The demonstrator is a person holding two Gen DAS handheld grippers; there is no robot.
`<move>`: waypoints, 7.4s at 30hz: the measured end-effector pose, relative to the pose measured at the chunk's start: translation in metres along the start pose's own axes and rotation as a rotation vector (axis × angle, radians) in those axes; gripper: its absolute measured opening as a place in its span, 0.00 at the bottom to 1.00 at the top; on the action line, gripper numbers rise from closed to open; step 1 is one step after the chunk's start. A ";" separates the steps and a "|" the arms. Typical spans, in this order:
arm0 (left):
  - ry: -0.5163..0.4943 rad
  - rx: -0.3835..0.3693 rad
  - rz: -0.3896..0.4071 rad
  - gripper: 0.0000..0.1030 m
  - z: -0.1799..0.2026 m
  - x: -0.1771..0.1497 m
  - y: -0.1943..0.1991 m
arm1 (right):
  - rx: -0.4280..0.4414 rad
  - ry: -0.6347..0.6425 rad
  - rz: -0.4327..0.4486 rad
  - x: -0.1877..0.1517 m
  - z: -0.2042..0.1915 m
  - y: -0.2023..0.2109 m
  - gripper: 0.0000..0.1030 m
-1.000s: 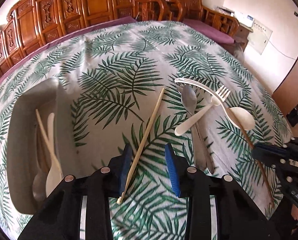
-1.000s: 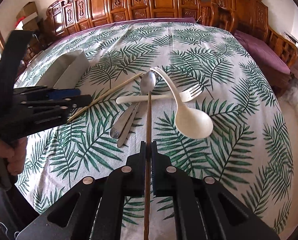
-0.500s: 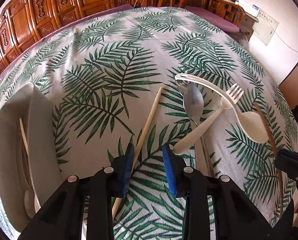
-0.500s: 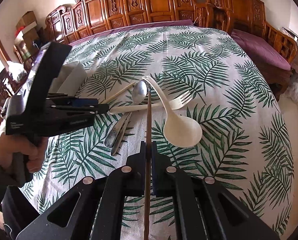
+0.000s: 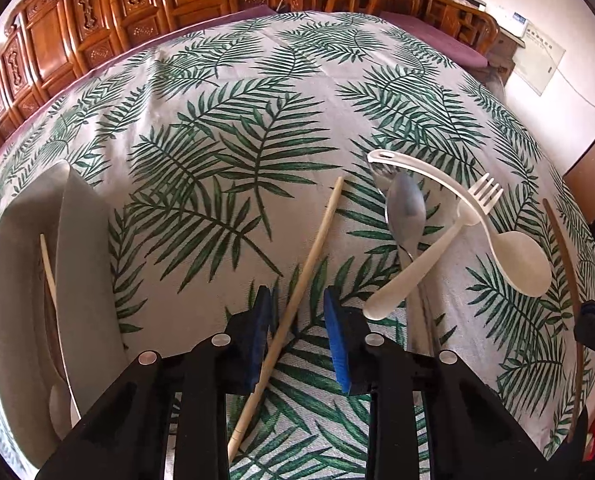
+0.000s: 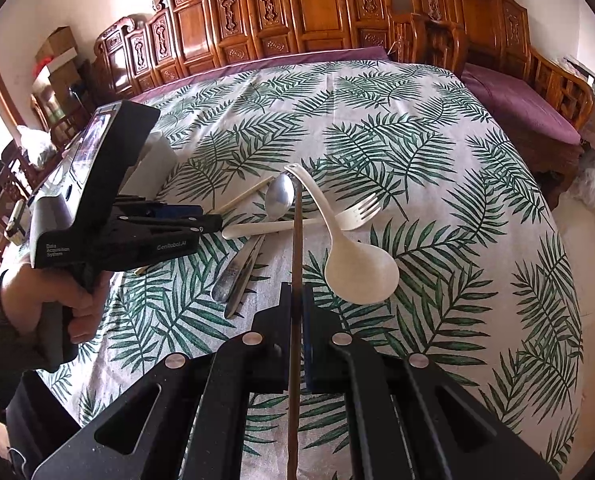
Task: Organize utensils
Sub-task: 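Grasp another wooden chopstick with the left tool and lift it, then carry the chopstick into the tray and open the left tool while the right tool holds its chopstick, then lower the chopstick into the grey tray and open the right tool, then move the right tool back to the pile and grasp the white plastic spoon, then grasp the white plastic fork with the left tool while the right tool holds the spoon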
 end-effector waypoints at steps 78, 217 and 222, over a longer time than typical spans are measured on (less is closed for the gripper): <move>0.287 0.026 0.325 0.04 -0.190 -0.016 0.148 | 0.114 0.233 0.093 0.143 -0.231 -0.028 0.06; -0.179 -0.076 0.129 0.32 0.091 0.014 0.026 | -0.031 -0.041 0.013 0.035 0.086 -0.028 0.04; -0.220 -0.088 0.099 0.32 0.103 0.021 0.011 | -0.030 -0.066 0.016 0.038 0.097 -0.027 0.04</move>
Point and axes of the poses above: each gripper's, at about its wrist camera, not at the fingertips, and y roughly against the way its jaws point, z to its right, x to its top, the point moved 9 cm from there along -y, roughly the way its jaws point, and after that the axes turned 5 degrees about -x, right-handed, at the moved point
